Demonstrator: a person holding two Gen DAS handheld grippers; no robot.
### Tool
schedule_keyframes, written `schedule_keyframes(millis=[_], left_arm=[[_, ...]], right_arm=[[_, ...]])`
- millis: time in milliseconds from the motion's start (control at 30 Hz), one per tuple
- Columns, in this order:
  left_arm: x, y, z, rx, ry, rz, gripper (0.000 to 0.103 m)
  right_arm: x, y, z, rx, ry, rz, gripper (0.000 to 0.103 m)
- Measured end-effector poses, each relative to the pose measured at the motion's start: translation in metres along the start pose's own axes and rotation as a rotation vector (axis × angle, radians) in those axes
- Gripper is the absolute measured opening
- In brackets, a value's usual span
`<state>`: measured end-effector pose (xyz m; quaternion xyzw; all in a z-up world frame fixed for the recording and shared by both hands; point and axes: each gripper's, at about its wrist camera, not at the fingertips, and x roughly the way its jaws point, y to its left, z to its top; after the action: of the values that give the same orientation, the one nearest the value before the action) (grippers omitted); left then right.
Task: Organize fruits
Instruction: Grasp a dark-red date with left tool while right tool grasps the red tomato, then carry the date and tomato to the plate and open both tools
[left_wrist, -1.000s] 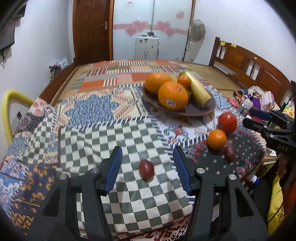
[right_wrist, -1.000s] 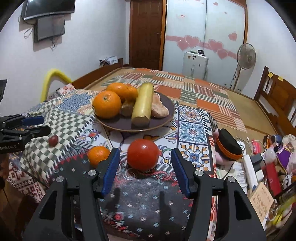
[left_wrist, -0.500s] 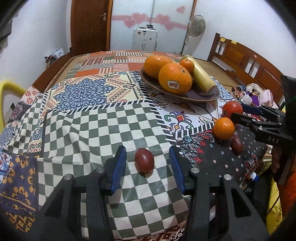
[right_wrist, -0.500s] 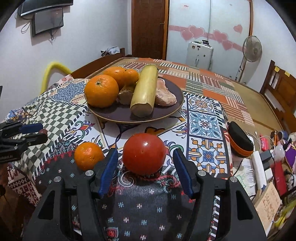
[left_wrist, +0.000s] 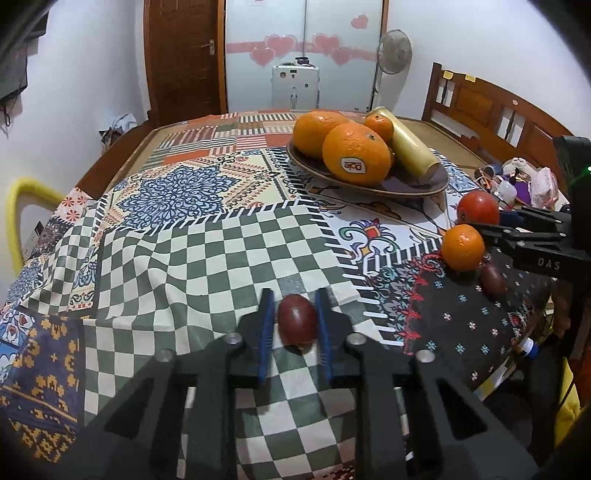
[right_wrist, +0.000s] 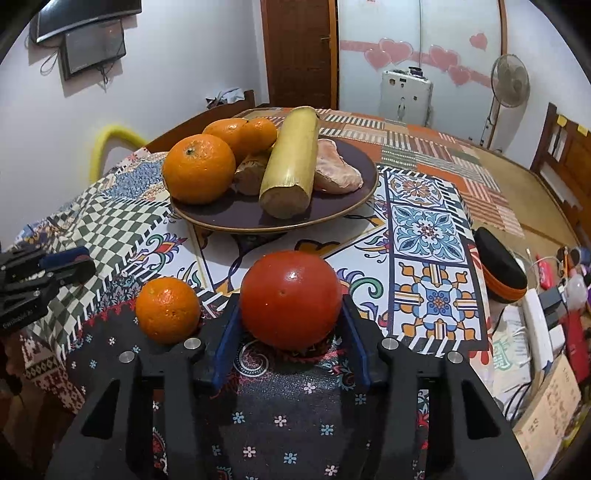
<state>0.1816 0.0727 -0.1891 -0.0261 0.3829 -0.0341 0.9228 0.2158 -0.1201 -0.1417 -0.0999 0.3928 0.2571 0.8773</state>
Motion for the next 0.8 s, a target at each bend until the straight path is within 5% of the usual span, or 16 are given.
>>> schedule_keyframes(millis=[800], left_arm=[[-0.017, -0.029, 0.059, 0.052, -0.114, -0.043, 0.017]], right_arm=[[-0.023, -0.022, 0.039, 0.000, -0.093, -0.032, 0.046]])
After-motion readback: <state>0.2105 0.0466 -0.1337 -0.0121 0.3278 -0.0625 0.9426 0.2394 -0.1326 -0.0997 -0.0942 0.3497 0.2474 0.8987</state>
